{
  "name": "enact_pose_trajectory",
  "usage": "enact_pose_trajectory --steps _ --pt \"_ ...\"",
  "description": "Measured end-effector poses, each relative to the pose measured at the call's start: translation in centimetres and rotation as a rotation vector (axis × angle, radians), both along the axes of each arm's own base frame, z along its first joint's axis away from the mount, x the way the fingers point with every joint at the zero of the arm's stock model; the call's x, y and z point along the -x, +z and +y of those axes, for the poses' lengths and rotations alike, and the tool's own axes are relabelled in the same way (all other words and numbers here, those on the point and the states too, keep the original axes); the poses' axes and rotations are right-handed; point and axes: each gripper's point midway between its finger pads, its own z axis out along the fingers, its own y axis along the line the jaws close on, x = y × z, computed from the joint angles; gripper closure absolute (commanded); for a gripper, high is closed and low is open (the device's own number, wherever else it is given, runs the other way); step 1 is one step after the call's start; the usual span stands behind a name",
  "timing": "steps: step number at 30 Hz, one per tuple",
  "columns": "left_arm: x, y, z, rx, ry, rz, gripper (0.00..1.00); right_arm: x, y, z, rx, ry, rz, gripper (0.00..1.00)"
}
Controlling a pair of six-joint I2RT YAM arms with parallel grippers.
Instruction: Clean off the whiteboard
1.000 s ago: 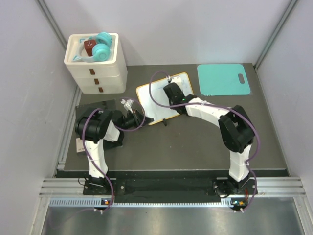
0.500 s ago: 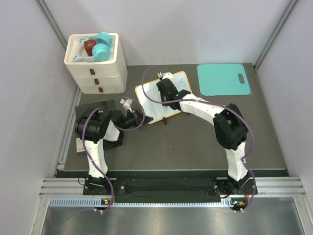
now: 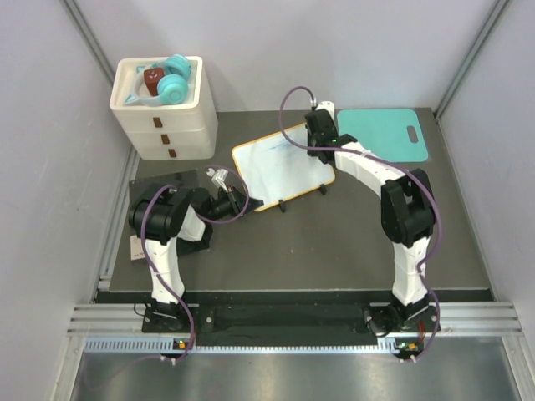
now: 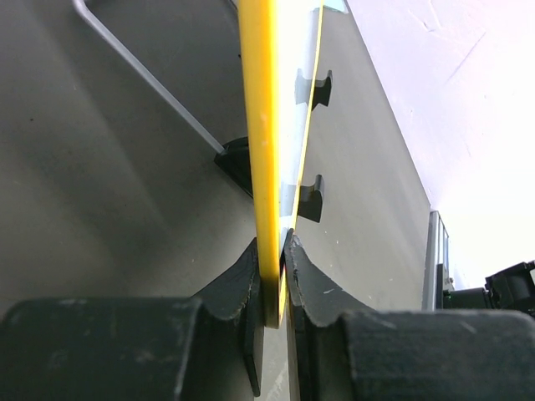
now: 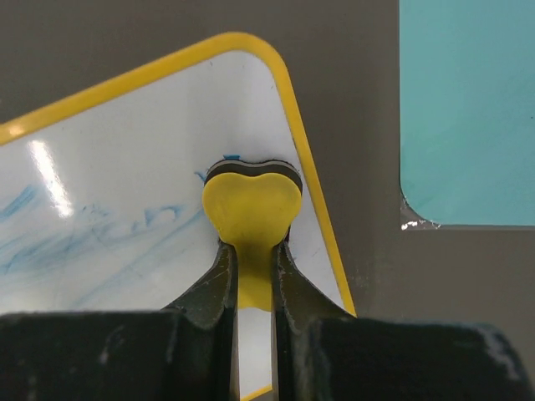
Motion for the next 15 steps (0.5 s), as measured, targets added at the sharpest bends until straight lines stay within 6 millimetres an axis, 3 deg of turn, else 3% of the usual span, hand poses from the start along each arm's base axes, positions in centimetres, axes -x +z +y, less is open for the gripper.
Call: enact_pose_trajectory --steps 9,15 --pt "0.1 0.0 -0.1 0.0 -0.007 0.0 1.0 -3.7 2.6 -0.5 0.049 0.025 -0.049 1.0" --pt "0.2 0.0 -0.1 0.002 -0.011 -0.001 1.0 -4.0 2.0 -0.5 0.02 0.071 -0.033 1.0"
